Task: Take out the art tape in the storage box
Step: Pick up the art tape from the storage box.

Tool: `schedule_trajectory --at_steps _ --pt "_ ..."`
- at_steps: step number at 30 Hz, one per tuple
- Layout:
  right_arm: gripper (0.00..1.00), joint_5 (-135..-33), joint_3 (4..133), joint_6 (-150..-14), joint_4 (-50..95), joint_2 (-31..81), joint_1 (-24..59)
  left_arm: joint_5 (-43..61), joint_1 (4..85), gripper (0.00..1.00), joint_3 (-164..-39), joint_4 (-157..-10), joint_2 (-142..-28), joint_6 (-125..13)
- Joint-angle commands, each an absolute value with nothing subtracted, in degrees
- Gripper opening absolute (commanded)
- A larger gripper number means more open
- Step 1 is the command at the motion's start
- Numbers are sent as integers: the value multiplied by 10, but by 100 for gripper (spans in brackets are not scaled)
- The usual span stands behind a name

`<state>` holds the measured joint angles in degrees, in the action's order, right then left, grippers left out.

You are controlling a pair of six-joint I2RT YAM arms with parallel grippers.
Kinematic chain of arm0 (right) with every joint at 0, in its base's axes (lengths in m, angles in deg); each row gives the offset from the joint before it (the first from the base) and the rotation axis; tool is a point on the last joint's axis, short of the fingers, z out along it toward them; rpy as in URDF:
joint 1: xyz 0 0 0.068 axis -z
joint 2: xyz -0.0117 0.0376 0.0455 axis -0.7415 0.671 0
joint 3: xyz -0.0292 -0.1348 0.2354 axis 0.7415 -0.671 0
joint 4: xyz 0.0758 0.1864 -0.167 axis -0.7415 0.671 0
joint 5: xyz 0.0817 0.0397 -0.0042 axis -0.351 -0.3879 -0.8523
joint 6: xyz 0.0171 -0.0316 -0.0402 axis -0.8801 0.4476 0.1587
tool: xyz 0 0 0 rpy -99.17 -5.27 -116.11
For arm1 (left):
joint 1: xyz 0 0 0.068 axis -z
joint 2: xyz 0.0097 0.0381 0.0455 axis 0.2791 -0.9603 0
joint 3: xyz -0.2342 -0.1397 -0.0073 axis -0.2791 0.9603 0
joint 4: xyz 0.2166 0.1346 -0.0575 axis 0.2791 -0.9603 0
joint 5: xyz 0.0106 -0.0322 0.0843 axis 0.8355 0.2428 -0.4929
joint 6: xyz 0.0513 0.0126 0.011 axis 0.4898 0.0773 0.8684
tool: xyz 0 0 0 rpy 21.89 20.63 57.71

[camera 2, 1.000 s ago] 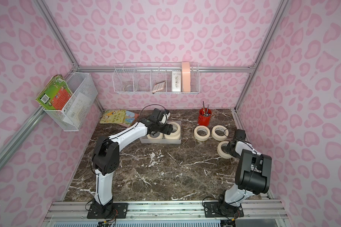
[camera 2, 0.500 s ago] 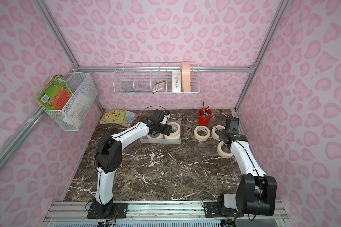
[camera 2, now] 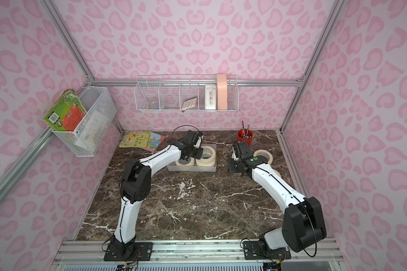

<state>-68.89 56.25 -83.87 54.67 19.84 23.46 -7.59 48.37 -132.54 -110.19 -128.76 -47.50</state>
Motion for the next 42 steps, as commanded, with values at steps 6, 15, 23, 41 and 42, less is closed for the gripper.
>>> schedule_trajectory --at_steps 6,15,23,41,42 --pt "61 -716 628 -847 527 251 202 -107 483 6 -1324 -1118 -1274 -471" --pt "61 -731 723 -857 507 317 187 -119 497 1 -1290 -1131 -1188 -458" --pt "60 -746 759 -865 504 359 178 -115 514 1 -1281 -1132 -1175 -463" --pt "0 -741 756 -861 499 389 183 -60 530 25 -1194 -1035 -1092 -489" --pt "0 -734 756 -860 503 386 184 -50 531 36 -1189 -1023 -1089 -490"
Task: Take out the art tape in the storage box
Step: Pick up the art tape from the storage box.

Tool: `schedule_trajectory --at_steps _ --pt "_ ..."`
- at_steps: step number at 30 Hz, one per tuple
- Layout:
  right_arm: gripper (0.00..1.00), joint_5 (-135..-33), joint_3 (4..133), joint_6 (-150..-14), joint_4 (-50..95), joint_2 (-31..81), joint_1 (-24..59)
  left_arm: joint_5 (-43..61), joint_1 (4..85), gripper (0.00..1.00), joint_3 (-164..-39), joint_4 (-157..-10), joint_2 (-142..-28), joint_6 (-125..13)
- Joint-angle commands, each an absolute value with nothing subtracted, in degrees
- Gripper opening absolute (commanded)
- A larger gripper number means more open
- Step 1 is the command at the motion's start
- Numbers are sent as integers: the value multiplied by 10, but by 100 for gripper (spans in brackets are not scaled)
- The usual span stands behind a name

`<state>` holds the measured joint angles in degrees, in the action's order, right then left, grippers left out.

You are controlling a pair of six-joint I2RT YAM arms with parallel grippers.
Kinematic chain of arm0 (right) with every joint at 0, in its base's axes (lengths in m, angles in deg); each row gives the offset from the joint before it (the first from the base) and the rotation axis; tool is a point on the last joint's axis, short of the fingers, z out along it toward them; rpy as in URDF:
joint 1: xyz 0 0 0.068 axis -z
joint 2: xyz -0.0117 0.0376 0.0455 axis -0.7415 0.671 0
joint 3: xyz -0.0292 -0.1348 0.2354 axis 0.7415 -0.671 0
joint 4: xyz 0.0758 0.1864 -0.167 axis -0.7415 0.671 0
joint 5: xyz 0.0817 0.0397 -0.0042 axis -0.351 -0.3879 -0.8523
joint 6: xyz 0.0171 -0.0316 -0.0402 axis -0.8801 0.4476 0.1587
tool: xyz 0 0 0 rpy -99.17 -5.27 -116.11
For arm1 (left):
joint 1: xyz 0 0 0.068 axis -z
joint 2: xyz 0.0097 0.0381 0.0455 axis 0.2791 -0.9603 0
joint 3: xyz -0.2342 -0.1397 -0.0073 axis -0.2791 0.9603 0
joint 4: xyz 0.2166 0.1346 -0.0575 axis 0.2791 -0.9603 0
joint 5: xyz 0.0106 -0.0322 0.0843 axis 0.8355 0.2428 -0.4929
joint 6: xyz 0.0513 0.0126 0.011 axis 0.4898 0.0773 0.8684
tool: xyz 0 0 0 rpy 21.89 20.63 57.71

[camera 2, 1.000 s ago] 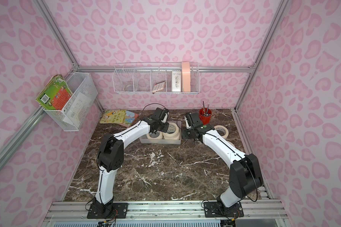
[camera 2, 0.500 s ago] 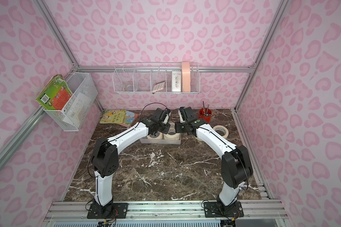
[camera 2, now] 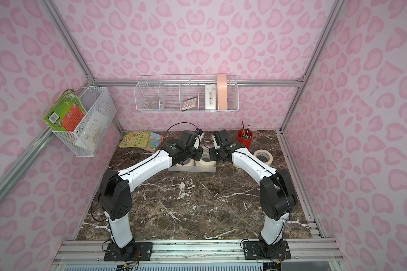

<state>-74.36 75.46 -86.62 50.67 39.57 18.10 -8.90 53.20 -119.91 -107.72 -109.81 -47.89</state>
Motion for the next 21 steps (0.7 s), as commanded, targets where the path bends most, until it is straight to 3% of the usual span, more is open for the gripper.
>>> schedule_trajectory --at_steps 1,5,8,18,21 --pt "0 -727 755 -860 507 381 186 -42 531 45 -1186 -1014 -1086 -492" --pt "0 -698 734 -858 523 349 196 -33 530 81 -1189 -1012 -1074 -486" --pt "0 -671 697 -861 534 313 209 -49 530 99 -1182 -1015 -1054 -476" --pt "0 -646 476 -883 495 226 299 -94 484 98 -1148 -1054 -1026 -474" --pt "0 -647 433 -889 476 219 323 -85 459 93 -1131 -1056 -1034 -485"
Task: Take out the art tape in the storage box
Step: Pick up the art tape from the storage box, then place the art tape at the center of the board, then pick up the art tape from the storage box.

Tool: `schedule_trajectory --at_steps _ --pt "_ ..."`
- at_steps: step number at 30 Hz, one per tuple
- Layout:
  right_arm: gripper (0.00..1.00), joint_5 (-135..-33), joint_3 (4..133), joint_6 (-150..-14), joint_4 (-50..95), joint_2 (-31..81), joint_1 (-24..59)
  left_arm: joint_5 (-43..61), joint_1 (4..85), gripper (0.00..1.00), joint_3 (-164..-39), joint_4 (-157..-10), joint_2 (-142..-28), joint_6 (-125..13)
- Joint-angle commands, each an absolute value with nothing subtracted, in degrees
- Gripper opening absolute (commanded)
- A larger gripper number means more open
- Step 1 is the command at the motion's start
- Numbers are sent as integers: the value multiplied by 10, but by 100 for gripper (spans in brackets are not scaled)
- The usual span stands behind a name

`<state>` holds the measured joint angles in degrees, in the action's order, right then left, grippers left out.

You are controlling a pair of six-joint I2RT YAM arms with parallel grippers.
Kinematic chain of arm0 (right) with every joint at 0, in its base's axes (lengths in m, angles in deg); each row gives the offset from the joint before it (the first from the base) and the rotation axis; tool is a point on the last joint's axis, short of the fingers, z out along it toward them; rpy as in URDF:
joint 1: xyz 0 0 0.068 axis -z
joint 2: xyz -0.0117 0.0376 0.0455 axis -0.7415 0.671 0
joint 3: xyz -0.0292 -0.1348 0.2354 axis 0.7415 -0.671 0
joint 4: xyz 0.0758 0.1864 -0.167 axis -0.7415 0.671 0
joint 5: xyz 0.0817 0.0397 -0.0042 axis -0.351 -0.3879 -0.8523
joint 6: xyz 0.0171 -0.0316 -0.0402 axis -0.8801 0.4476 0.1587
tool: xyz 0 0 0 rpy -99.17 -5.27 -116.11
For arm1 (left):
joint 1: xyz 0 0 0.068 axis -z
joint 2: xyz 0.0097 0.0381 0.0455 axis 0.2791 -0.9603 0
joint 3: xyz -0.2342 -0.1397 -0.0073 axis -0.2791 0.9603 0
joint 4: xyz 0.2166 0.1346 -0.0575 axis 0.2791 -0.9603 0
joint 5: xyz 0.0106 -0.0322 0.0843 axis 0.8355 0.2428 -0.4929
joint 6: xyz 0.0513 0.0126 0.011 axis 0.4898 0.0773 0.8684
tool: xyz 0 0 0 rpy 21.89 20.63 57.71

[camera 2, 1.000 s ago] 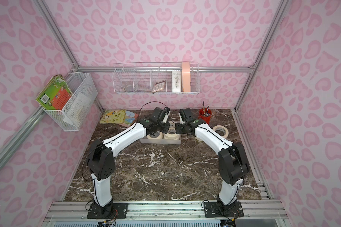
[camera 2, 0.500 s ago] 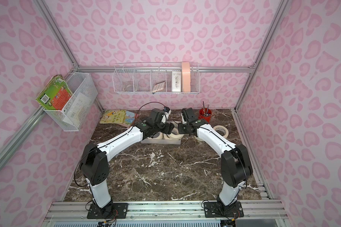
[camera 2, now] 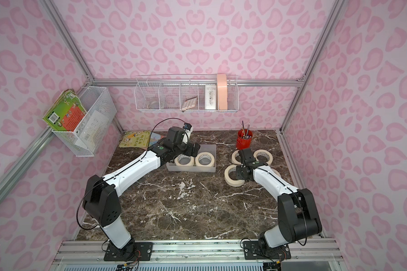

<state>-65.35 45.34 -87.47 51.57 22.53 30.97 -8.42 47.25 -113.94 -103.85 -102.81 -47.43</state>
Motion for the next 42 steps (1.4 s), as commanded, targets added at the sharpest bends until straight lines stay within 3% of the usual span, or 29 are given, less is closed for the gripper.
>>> schedule_trajectory --at_steps 1,6,17,21,24,34,42 --pt "0 -648 421 -889 469 219 331 -81 450 91 -1129 -1060 -1038 -491" --pt "0 -641 385 -890 434 239 373 -66 422 85 -1129 -1084 -1072 -506" --pt "0 -628 376 -885 381 261 433 -79 405 89 -1168 -1174 -1132 -506" --pt "36 -635 386 -879 414 223 427 -95 404 90 -1162 -1178 -1126 -503" --pt "48 -621 410 -873 453 182 419 -102 403 91 -1160 -1178 -1118 -502" --pt "48 -644 481 -860 506 129 349 -124 395 89 -1176 -1176 -1154 -494" --pt "46 -653 497 -859 508 142 308 -107 377 75 -1207 -1166 -1213 -497"
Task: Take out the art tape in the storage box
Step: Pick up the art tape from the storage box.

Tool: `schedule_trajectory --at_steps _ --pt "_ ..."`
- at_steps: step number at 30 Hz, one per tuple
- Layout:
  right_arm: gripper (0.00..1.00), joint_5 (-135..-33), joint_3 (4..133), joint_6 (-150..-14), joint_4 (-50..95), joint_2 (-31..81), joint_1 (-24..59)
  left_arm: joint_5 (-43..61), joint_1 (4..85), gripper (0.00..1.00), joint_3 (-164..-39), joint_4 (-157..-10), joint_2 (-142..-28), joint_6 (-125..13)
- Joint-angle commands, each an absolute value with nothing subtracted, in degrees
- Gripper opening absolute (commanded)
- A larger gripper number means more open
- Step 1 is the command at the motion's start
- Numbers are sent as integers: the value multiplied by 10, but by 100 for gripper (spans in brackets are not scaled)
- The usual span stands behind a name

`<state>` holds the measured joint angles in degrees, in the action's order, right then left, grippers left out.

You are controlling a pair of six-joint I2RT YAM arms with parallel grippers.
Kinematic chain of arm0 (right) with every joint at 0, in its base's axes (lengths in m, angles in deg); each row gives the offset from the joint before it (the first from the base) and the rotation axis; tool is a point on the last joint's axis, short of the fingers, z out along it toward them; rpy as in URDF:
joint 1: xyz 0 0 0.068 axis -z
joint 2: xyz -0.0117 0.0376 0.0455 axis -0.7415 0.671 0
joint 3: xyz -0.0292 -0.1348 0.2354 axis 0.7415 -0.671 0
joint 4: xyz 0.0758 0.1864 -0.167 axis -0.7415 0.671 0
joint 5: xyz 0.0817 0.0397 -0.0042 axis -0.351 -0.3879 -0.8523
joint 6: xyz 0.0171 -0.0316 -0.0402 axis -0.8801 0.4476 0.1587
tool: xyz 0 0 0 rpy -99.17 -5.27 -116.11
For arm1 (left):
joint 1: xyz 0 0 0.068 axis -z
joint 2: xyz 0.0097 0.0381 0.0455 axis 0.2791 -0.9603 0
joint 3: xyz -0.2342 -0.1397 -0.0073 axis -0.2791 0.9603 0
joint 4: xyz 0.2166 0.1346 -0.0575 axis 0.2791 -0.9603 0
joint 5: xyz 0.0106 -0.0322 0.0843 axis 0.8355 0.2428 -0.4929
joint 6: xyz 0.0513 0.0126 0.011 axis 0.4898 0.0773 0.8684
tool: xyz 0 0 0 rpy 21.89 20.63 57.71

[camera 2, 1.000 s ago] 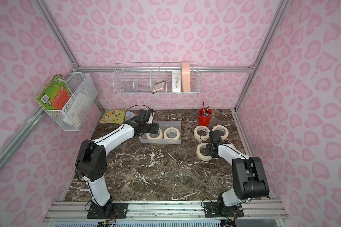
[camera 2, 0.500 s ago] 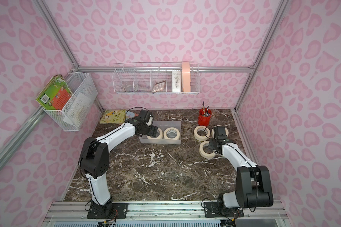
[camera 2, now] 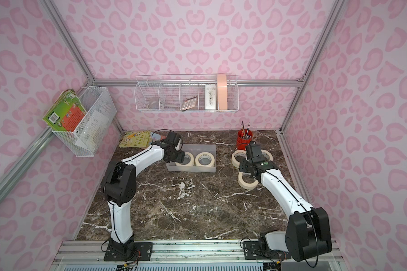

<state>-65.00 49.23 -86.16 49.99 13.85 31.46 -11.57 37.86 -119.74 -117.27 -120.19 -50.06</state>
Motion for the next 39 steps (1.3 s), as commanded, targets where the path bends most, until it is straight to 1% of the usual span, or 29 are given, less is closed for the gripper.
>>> schedule_trajectory --at_steps 1,3,6,8,10,15,17,21,25,30,33,39 --pt "46 -654 497 -860 507 144 305 -107 376 73 -1211 -1165 -1220 -496" --pt "45 -654 497 -860 506 148 299 -106 375 67 -1218 -1165 -1233 -496" --pt "44 -653 502 -861 506 156 286 -104 375 57 -1231 -1163 -1249 -496" --pt "44 -652 507 -862 507 160 276 -106 374 47 -1236 -1164 -1257 -496" --pt "43 -650 514 -861 509 165 265 -106 374 42 -1242 -1162 -1262 -496" --pt "42 -650 538 -862 514 177 241 -120 375 16 -1255 -1175 -1250 -491" --pt "42 -652 553 -859 516 184 231 -130 374 10 -1255 -1179 -1233 -484" --pt "42 -665 589 -855 514 206 207 -154 382 6 -1261 -1209 -1191 -476" --pt "43 -678 640 -850 510 240 180 -190 412 3 -1249 -1214 -1144 -465" --pt "49 -708 696 -851 498 291 157 -172 465 4 -1248 -1223 -1126 -471" --pt "50 -712 733 -849 500 317 146 -166 489 4 -1257 -1221 -1125 -477" --pt "49 -730 741 -854 483 352 140 -124 516 4 -1282 -1211 -1127 -478"
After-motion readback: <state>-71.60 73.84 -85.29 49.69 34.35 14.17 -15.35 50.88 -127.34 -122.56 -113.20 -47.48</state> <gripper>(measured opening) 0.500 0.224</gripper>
